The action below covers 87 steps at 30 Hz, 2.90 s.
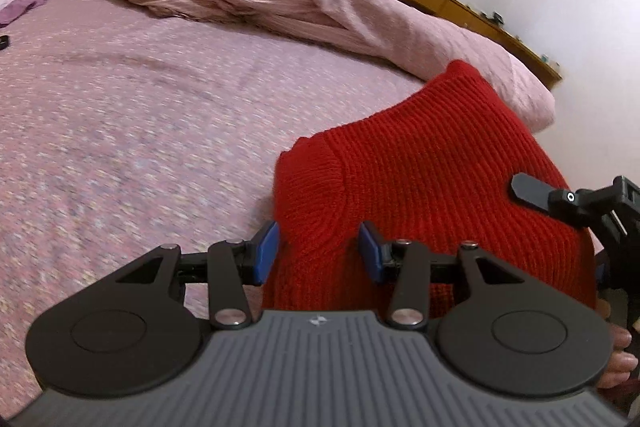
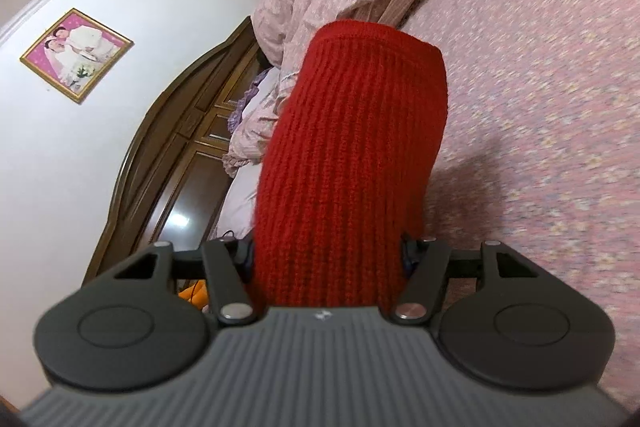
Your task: Fold small clothes
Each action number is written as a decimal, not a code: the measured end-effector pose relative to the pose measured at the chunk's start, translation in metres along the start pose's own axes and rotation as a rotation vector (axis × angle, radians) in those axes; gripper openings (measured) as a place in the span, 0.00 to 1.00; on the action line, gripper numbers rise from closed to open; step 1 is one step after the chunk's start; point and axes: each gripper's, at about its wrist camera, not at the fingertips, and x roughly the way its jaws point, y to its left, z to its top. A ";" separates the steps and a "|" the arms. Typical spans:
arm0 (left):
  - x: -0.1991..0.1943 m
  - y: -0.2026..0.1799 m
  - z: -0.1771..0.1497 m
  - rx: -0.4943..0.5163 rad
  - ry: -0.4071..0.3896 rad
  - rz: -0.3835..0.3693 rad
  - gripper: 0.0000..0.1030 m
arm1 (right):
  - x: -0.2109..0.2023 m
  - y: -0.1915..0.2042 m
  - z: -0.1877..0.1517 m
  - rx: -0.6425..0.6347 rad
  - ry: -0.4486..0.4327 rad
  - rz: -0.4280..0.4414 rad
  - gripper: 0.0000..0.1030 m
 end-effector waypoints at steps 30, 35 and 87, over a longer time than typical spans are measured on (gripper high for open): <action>0.023 -0.117 -0.068 0.222 0.158 -0.121 0.49 | -0.120 -0.107 -0.017 0.086 -0.072 -0.213 0.71; 0.020 -0.120 -0.071 0.241 0.150 -0.111 0.49 | -0.134 -0.089 -0.022 -0.048 -0.097 -0.294 0.72; -0.034 -0.126 -0.077 0.264 0.118 0.017 0.76 | -0.127 0.027 -0.075 -0.515 -0.258 -0.483 0.62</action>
